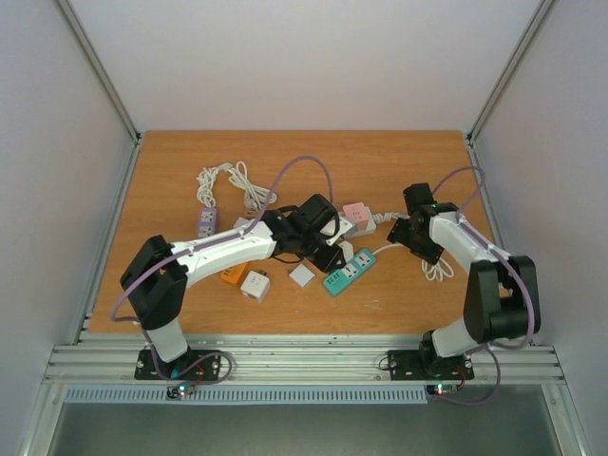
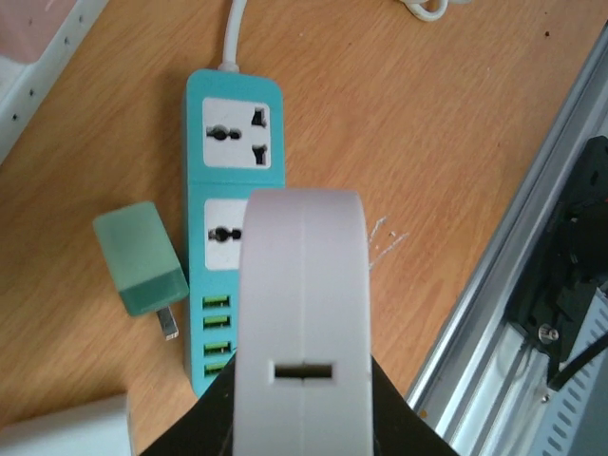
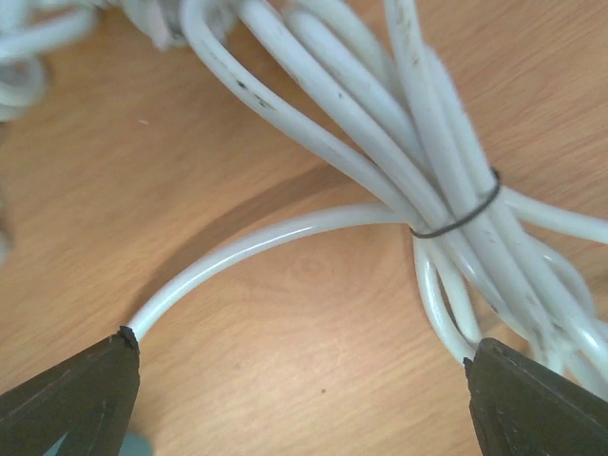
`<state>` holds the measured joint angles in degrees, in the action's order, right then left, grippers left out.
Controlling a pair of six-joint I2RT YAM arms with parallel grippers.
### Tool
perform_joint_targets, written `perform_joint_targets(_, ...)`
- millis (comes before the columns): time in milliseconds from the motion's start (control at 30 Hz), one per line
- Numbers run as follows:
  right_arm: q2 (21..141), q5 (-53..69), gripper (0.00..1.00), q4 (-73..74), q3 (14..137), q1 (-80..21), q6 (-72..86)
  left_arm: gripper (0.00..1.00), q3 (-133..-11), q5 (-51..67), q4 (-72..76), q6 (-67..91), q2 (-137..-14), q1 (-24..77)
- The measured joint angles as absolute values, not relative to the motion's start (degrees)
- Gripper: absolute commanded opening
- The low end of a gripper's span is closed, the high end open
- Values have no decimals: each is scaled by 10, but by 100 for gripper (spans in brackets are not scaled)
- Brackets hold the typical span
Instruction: Insert the plug
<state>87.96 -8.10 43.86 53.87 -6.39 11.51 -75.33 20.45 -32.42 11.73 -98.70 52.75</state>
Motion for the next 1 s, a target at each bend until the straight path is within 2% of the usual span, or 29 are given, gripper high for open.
perform_joint_targets(600,588,-51,94,535,536,-64,132,0,-849,100,-266,65,-1125,594)
perform_joint_targets(1000,519,-112,96,606,536,-64,164,0,-852,77,-238,65,-1159,592)
